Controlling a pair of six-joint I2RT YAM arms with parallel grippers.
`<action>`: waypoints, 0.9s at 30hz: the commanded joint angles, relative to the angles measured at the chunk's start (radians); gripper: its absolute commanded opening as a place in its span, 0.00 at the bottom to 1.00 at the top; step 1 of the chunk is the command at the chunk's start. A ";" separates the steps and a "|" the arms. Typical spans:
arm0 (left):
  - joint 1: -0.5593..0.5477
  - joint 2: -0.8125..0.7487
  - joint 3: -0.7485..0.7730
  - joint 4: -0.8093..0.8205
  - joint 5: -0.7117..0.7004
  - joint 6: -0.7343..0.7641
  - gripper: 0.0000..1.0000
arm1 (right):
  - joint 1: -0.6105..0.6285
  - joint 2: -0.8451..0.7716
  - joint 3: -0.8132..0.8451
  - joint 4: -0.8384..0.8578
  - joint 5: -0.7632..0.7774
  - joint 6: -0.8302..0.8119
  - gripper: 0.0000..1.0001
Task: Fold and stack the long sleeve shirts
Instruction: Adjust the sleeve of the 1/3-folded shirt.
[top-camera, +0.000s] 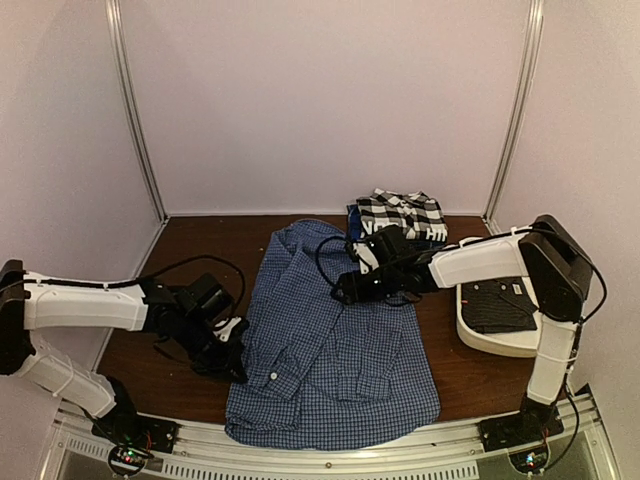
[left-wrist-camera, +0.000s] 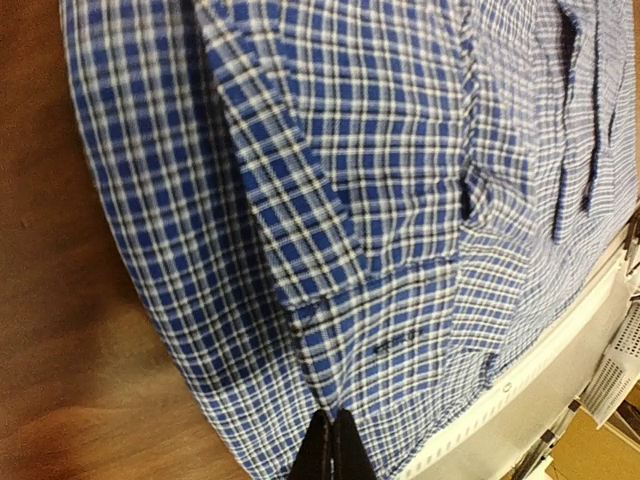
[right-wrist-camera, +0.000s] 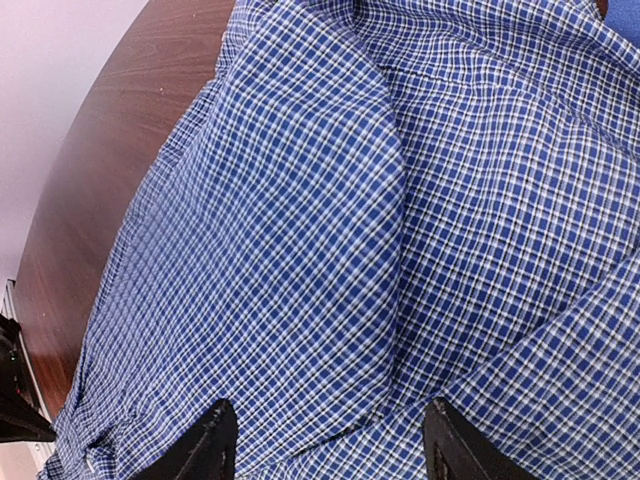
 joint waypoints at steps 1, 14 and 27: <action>-0.018 0.001 -0.050 -0.025 0.038 -0.014 0.00 | 0.000 0.062 0.073 -0.019 0.024 -0.036 0.64; -0.005 0.017 0.111 -0.118 -0.171 -0.003 0.16 | -0.034 0.246 0.366 -0.048 0.051 -0.106 0.69; 0.343 0.262 0.441 0.033 -0.272 0.188 0.17 | -0.050 0.497 0.768 -0.078 0.031 -0.023 0.68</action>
